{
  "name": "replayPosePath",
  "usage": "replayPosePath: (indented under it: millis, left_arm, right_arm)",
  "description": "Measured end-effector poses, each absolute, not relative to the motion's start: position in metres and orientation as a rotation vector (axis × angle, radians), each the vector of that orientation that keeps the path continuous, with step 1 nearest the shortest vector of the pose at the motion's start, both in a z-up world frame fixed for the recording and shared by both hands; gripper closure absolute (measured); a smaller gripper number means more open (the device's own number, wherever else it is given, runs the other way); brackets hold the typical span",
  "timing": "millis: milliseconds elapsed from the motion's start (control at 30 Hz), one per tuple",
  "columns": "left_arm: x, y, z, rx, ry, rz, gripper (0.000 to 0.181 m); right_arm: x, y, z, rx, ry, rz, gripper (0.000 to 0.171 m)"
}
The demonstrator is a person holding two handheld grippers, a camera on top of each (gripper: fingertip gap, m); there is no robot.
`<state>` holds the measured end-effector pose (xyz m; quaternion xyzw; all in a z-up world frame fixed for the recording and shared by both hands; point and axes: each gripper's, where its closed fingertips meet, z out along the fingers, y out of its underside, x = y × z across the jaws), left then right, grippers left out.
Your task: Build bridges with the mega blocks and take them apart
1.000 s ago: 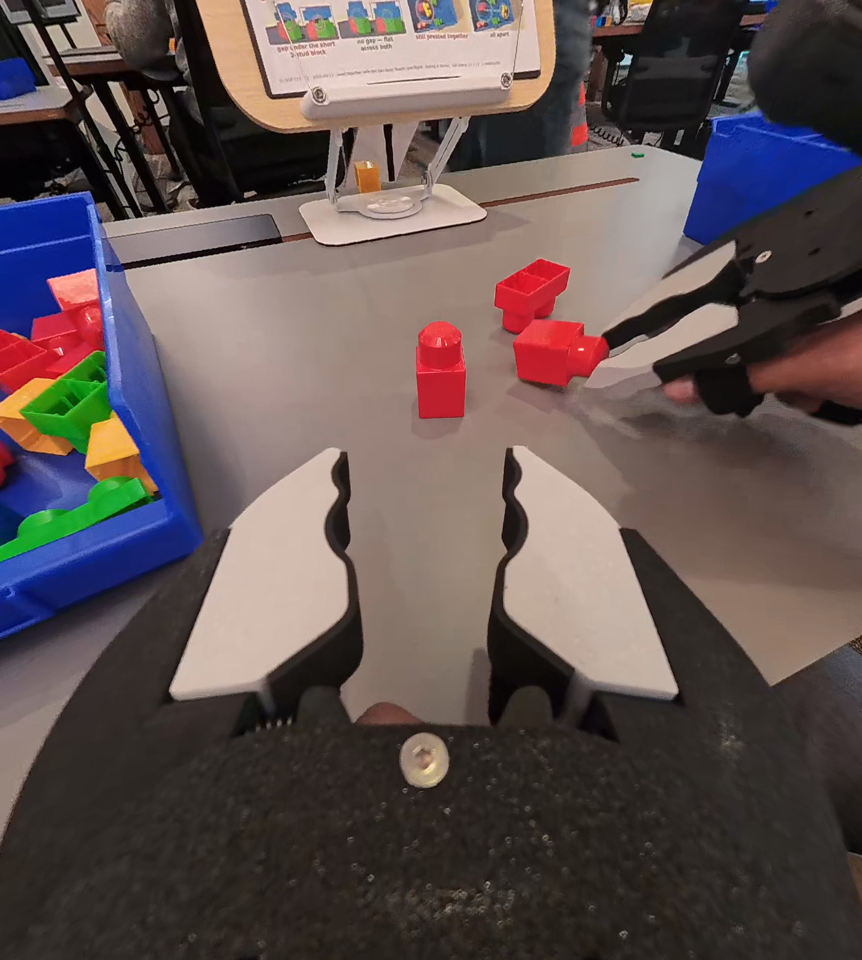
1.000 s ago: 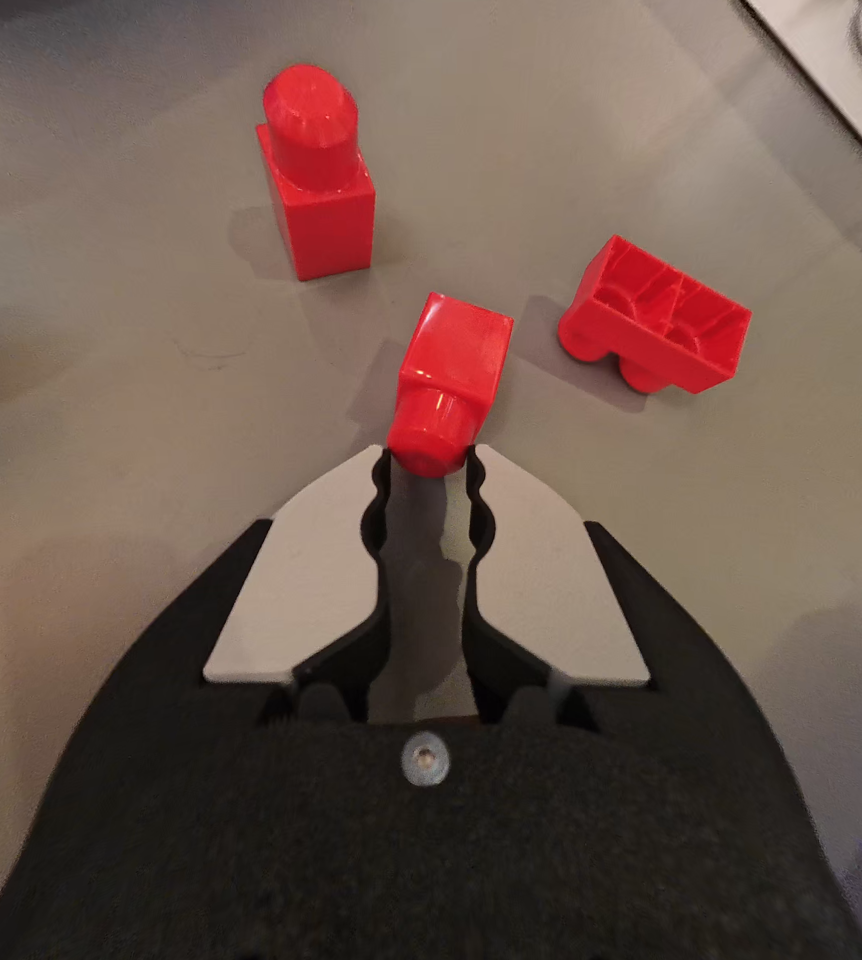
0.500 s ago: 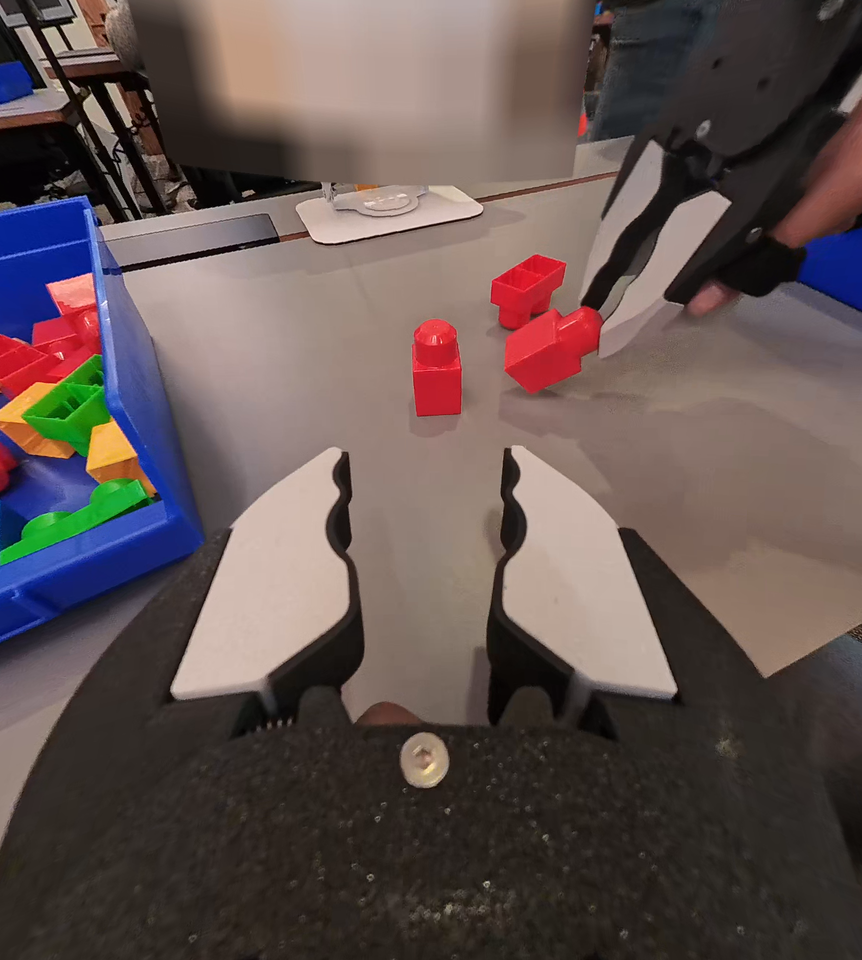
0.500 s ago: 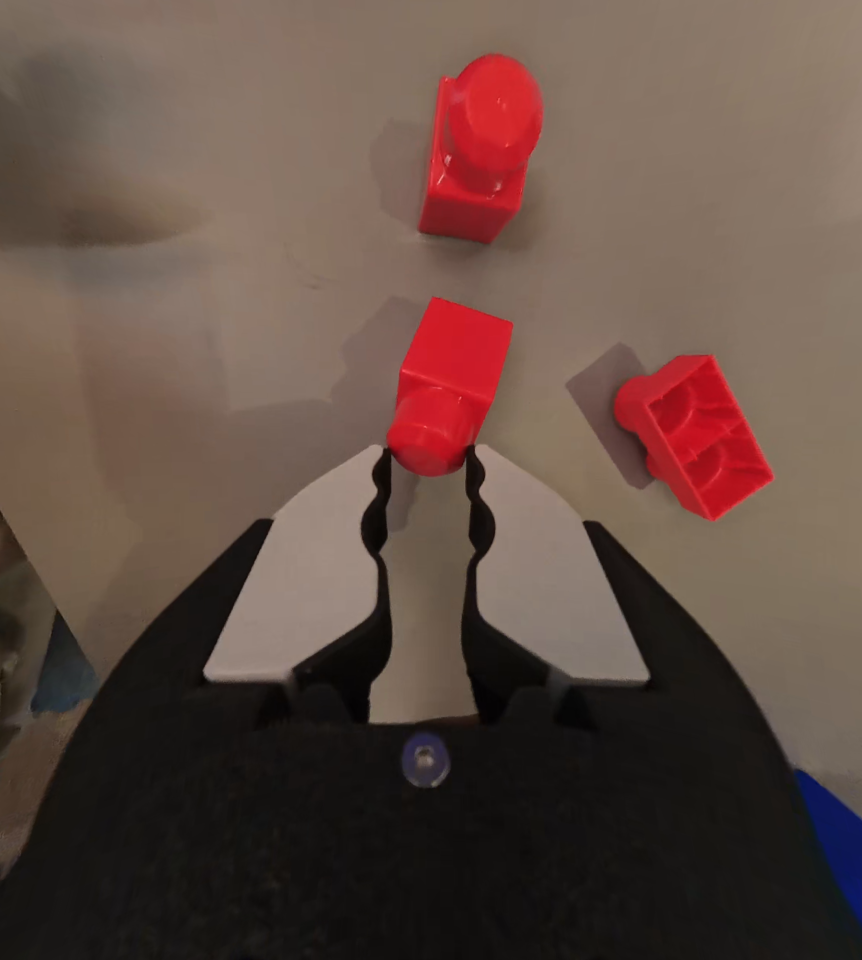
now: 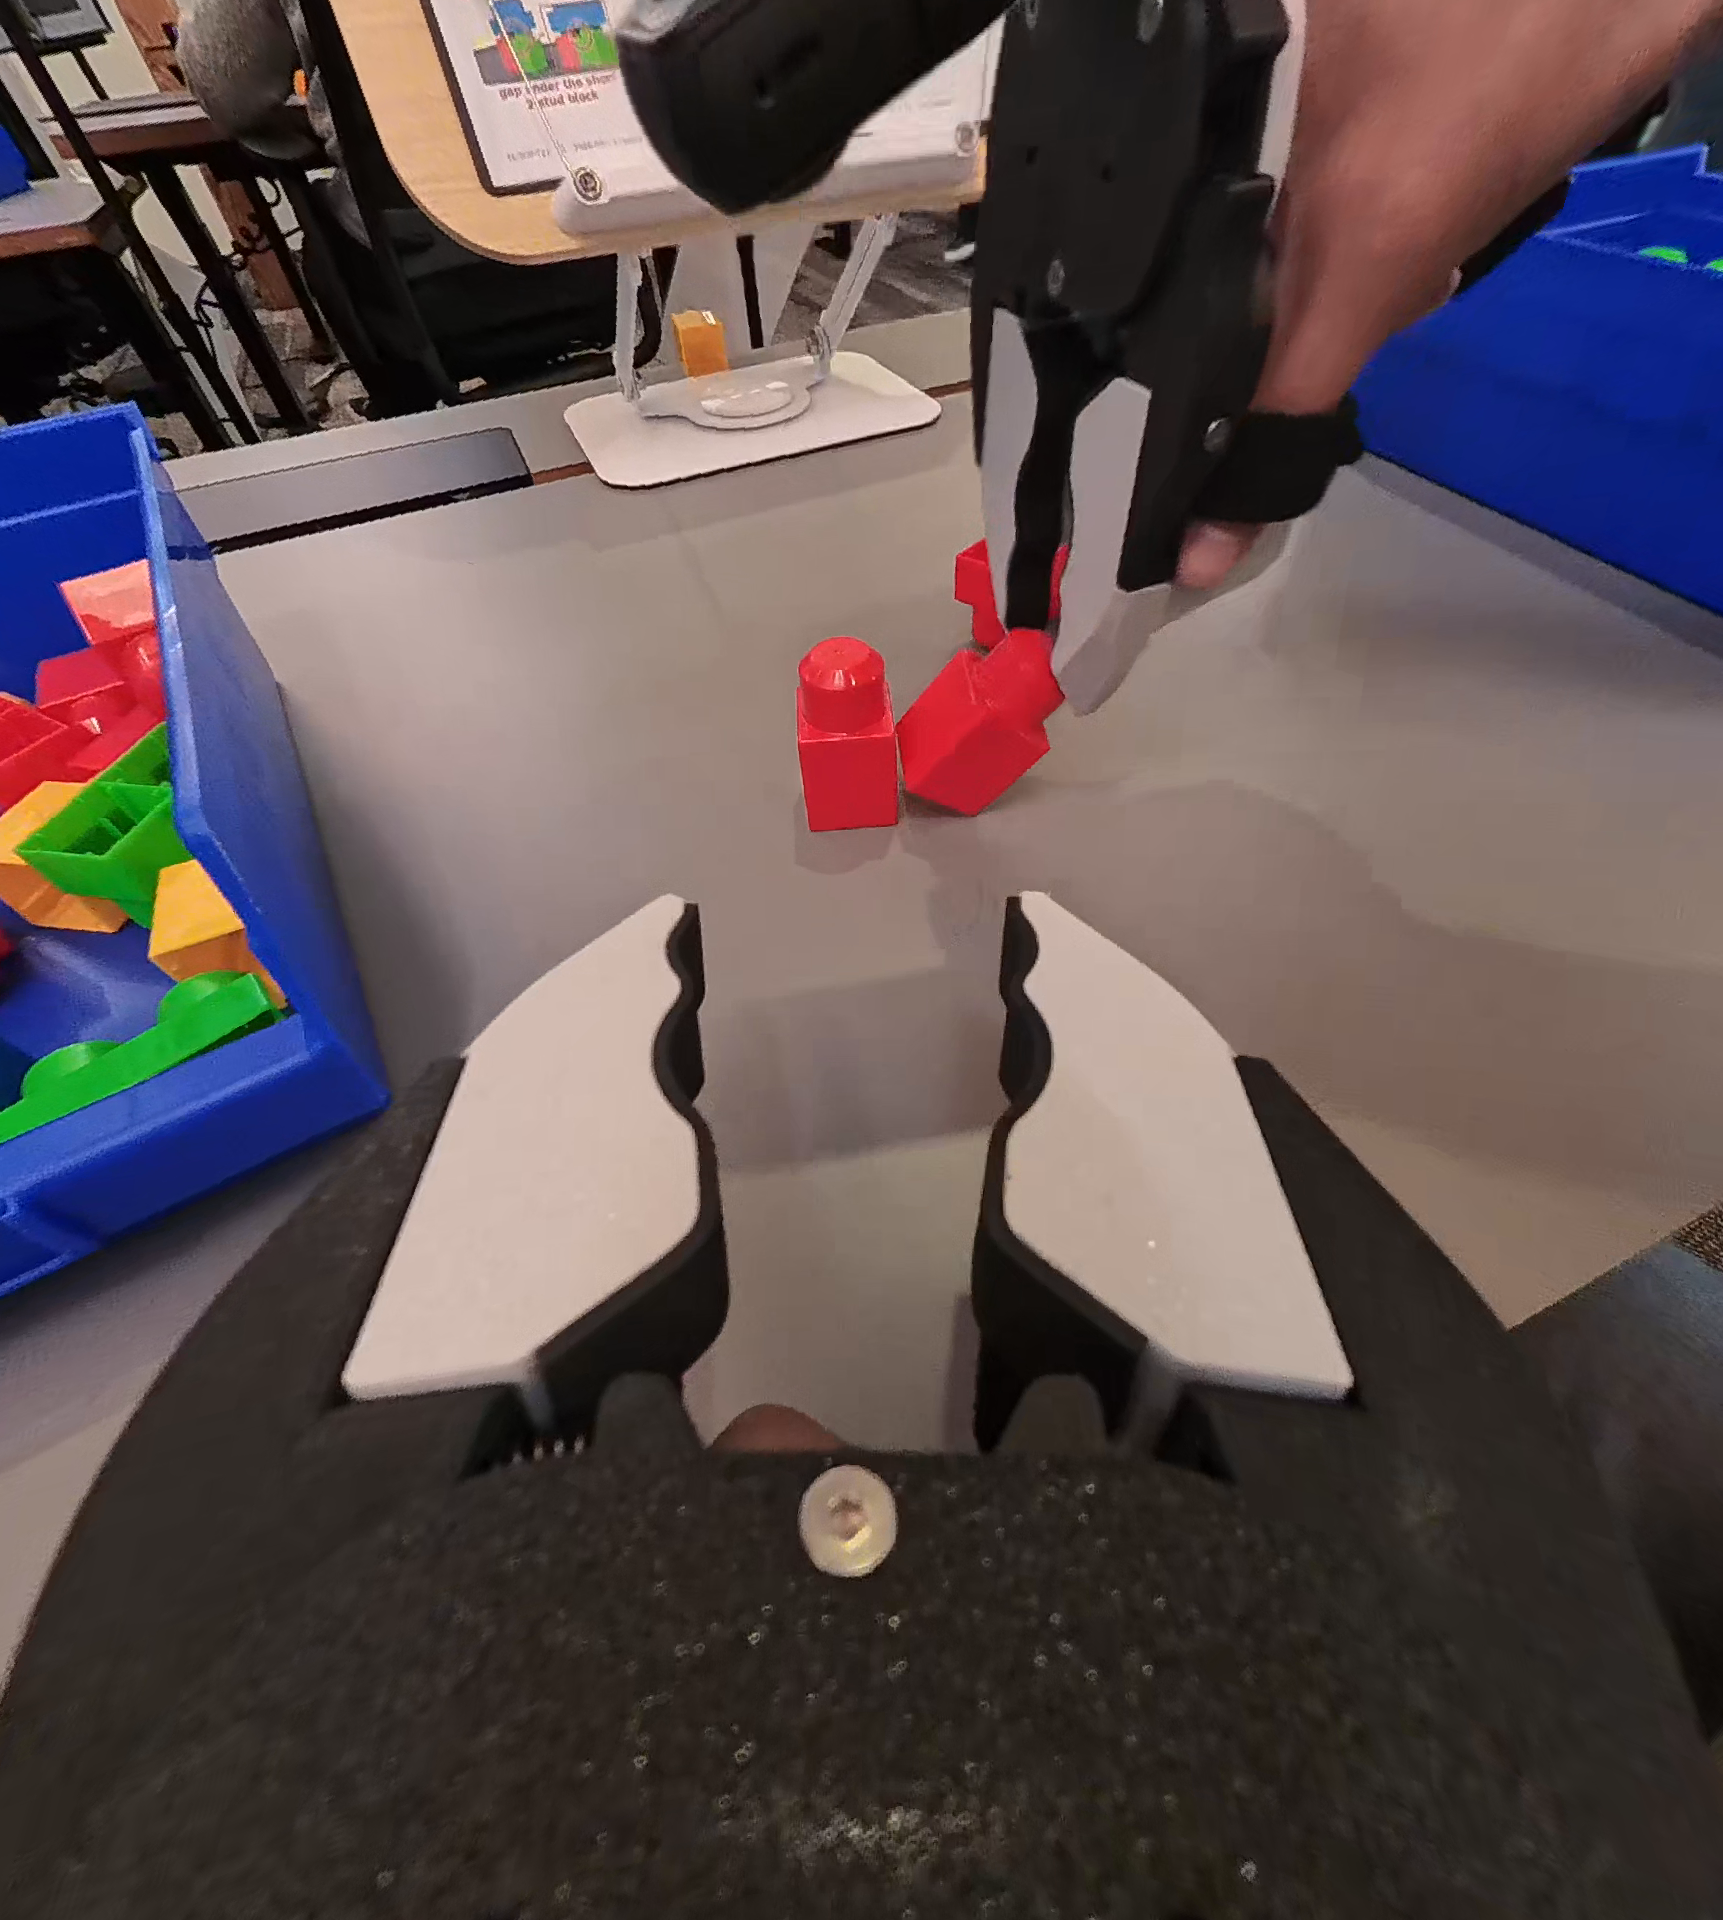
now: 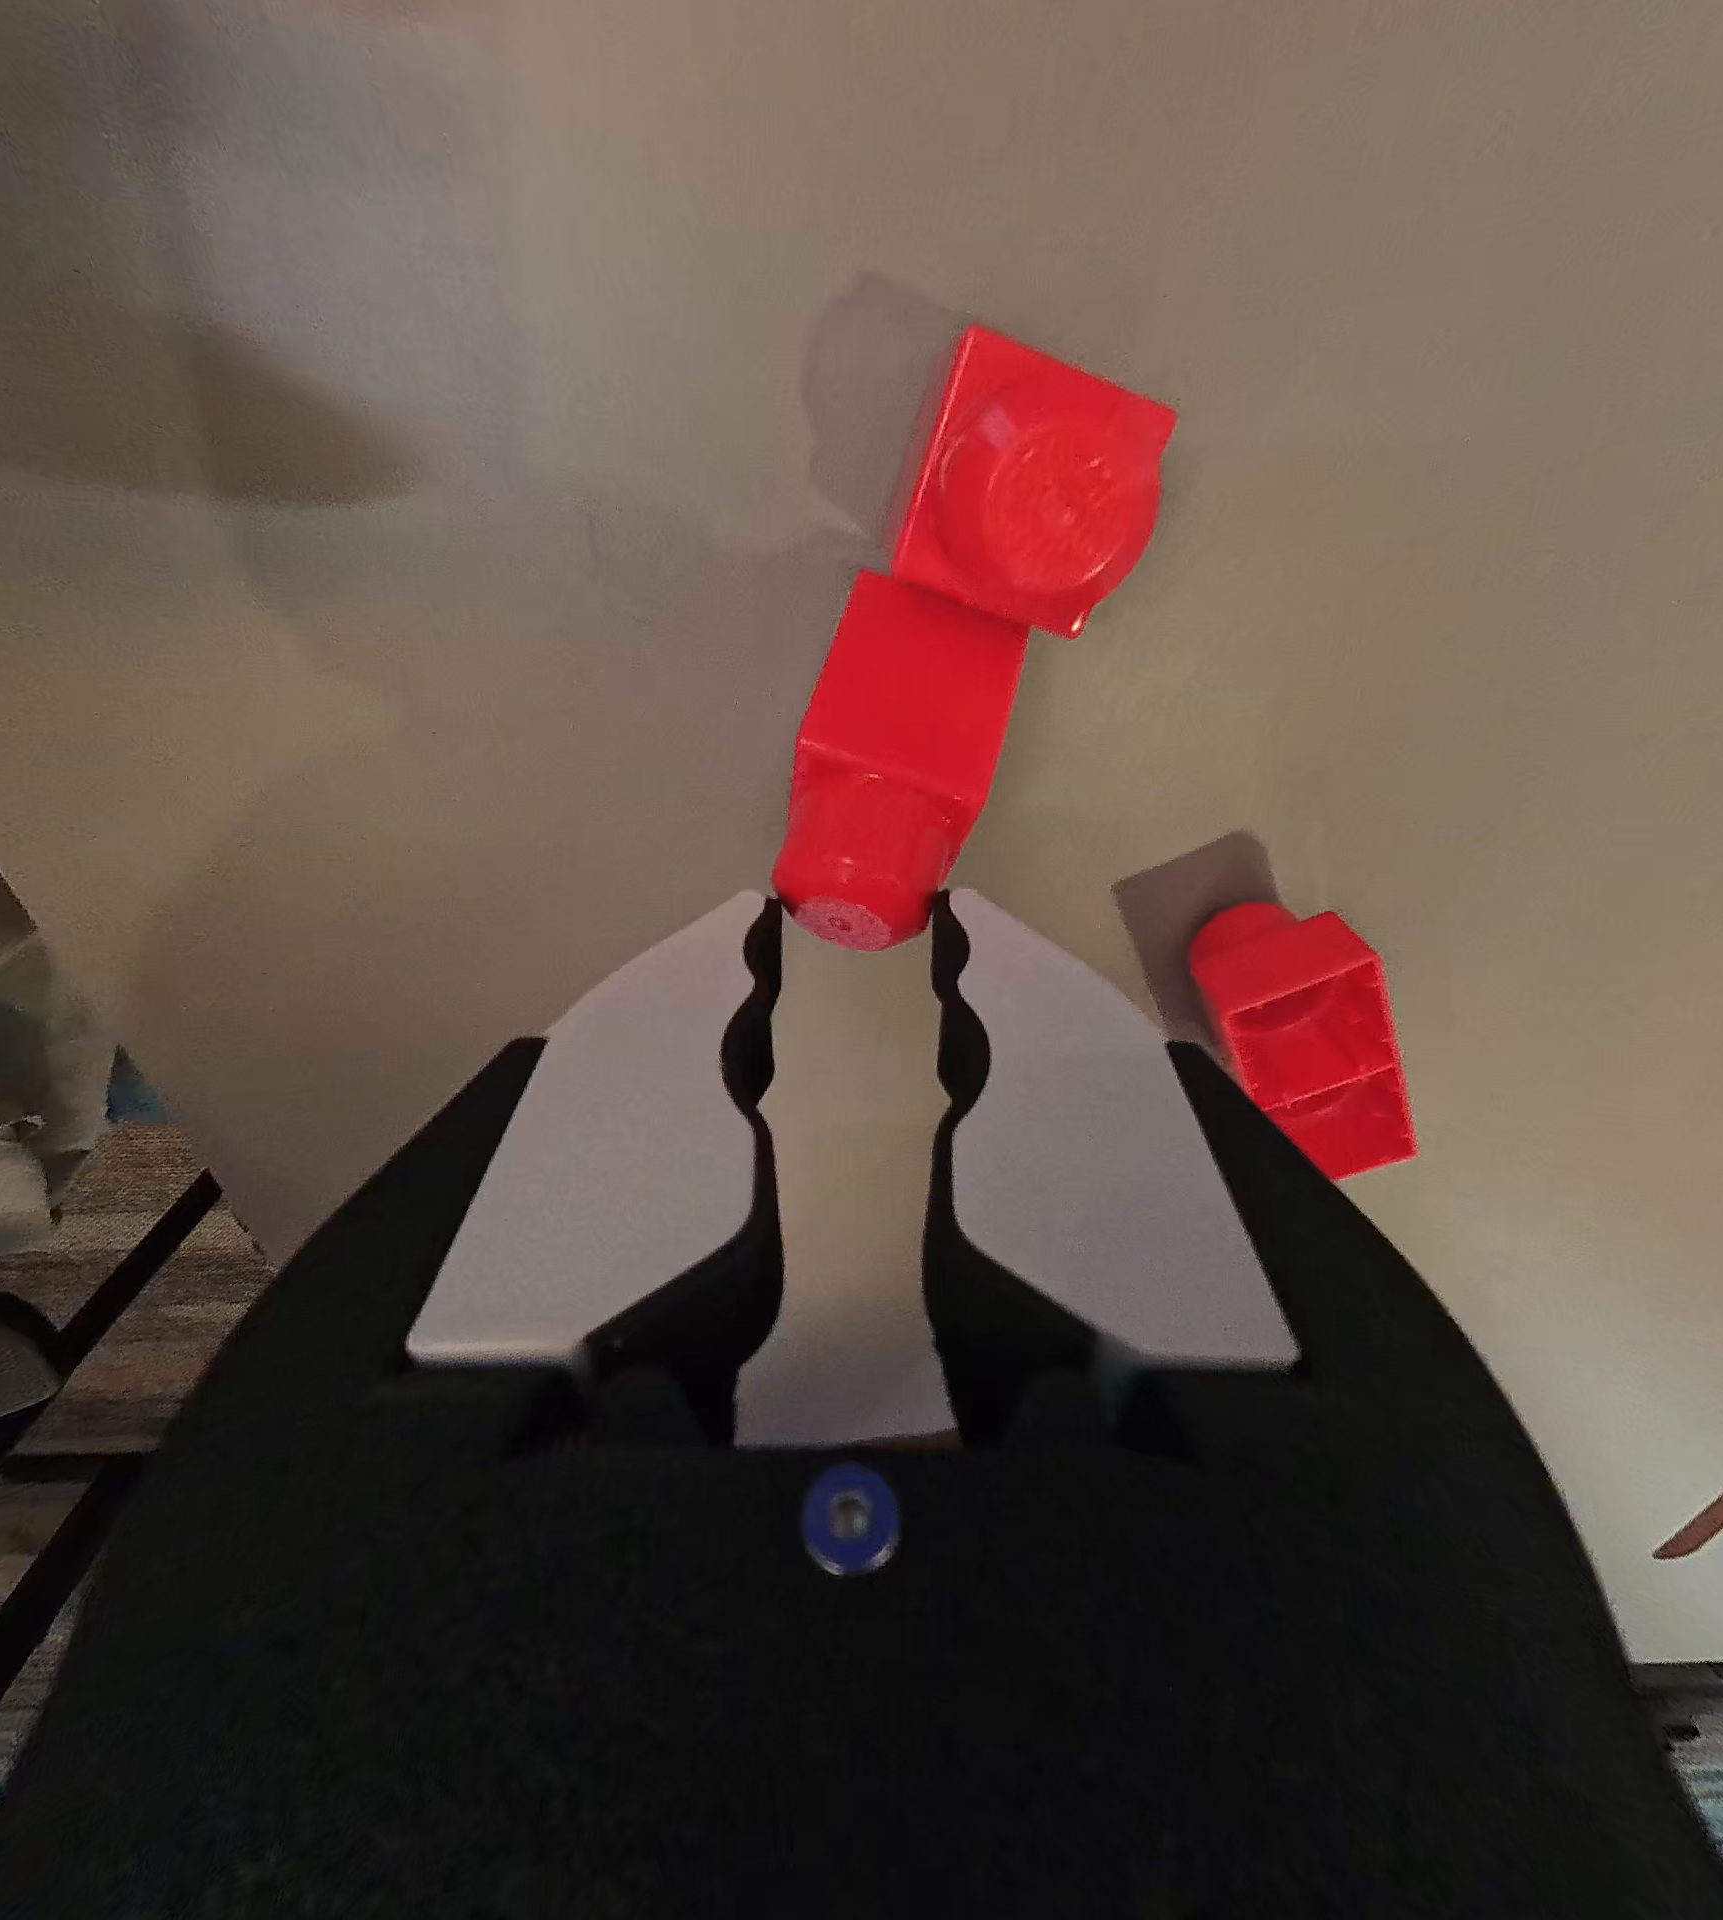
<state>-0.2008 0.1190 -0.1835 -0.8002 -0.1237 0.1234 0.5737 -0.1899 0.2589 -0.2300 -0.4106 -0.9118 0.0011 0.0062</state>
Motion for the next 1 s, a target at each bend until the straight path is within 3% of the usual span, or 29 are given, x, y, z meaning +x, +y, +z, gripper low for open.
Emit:
replayPosePath:
  millis: [400,600,800,833,1000]
  left_arm:
    - [-0.200,0.118,-0.186,-1.879,-0.291,0.281,0.127]
    - [-0.202,0.118,-0.187,-1.883,-0.298,0.284,0.126]
    - [-0.202,0.122,-0.193,-1.900,-0.327,0.265,0.123]
    - [-0.201,0.124,-0.194,-1.901,-0.327,0.267,0.123]
    - [-0.193,0.135,-0.198,-1.915,-0.336,0.268,0.122]
  right_arm:
    - [-0.208,0.252,-0.218,-1.313,-2.755,0.164,0.133]
    - [-0.202,0.267,-0.153,-1.277,-2.402,0.422,0.123]
    - [-0.155,0.293,-0.100,-1.227,-1.742,0.659,0.102]
    - [-0.145,0.296,-0.101,-1.208,-1.639,0.663,0.090]
    - [-0.106,0.289,-0.153,-1.217,-1.425,0.598,0.092]
